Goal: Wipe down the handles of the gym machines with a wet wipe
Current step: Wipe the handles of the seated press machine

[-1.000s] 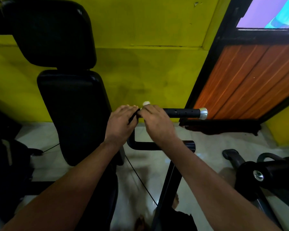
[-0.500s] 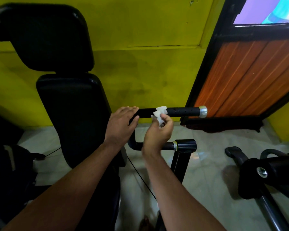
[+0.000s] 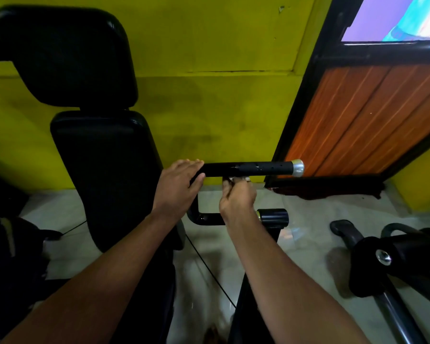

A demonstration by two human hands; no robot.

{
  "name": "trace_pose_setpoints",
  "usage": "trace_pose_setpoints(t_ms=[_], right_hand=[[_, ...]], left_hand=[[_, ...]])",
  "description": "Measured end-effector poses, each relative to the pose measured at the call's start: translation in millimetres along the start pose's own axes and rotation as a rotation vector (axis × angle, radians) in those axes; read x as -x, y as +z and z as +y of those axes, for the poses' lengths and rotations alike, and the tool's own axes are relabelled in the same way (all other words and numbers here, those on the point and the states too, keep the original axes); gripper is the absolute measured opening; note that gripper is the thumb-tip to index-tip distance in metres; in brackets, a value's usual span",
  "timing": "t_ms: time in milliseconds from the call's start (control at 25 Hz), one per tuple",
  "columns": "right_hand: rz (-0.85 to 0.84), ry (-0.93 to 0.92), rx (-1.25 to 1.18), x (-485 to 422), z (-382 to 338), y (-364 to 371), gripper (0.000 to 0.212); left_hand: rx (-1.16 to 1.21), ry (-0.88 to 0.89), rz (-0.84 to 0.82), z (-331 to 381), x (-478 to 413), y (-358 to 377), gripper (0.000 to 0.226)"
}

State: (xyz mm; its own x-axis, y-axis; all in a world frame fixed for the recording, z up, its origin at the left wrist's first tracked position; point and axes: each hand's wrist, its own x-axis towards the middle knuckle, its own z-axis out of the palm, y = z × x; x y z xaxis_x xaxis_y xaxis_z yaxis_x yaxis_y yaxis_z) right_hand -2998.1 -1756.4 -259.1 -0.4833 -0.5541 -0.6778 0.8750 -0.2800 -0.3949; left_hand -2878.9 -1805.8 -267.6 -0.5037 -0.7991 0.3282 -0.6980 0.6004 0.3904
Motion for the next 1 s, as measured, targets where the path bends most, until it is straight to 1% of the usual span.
trace_pose_setpoints(t_ms=[80, 160, 240, 320, 360, 400, 440, 520, 560, 600, 640, 760, 840, 880, 960, 1000], right_hand=[[-0.045, 0.034, 0.033, 3, -7, -6, 0.016], [-0.062, 0.024, -0.028, 5, -7, -9, 0.013], [-0.061, -0.032, -0.056, 6, -3, -8, 0.015], [-0.032, -0.116, 0.004, 7, 4, -10, 0.018], [-0.003, -0.213, 0.069, 6, 9, -12, 0.016], [0.015, -0.36, 0.187, 5, 12, -15, 0.013], [0.027, -0.577, 0.357, 6, 12, -19, 0.012], [-0.009, -1.095, 0.704, -1, 3, -28, 0.011], [-0.022, -1.275, 0.807, -8, -3, -30, 0.009], [-0.02, -1.371, 0.87, -12, -11, -30, 0.006], [-0.04, -1.426, 0.945, -14, -18, -30, 0.004], [-0.154, -1.531, 1.289, -19, -25, -40, 0.016], [-0.139, -1.52, 1.346, -16, -23, -41, 0.023], [-0.161, -1.538, 1.382, -13, -23, -39, 0.025], [-0.294, -1.646, 1.561, -11, -35, -36, 0.026], [-0.317, -1.646, 1.634, -14, -47, -33, 0.027]], left_hand=[[-0.003, -0.007, -0.004, 1, 1, 1, 0.04], [-0.002, -0.01, -0.001, 1, -2, 1, 0.043], [-0.004, -0.023, -0.003, 1, -2, 2, 0.044], [-0.011, -0.025, -0.002, 2, 0, 3, 0.044], [-0.012, -0.018, 0.002, 1, 0, 3, 0.045], [-0.011, -0.012, 0.005, 1, 0, 4, 0.045], [-0.015, -0.01, 0.004, 1, 0, 4, 0.045], [-0.028, -0.005, -0.012, 3, -2, 3, 0.045], [-0.032, -0.004, -0.02, 4, -3, 2, 0.044], [-0.031, -0.008, -0.025, 3, -3, 1, 0.042], [-0.036, -0.012, -0.025, 3, -2, 1, 0.041], [-0.058, -0.01, -0.012, 1, 0, 1, 0.041], [-0.054, 0.0, -0.003, 2, -1, 3, 0.042], [-0.058, 0.009, 0.002, 3, -2, 3, 0.043], [-0.064, 0.023, 0.002, 5, -4, 4, 0.044], [-0.063, 0.025, -0.007, 6, -4, 5, 0.044]])
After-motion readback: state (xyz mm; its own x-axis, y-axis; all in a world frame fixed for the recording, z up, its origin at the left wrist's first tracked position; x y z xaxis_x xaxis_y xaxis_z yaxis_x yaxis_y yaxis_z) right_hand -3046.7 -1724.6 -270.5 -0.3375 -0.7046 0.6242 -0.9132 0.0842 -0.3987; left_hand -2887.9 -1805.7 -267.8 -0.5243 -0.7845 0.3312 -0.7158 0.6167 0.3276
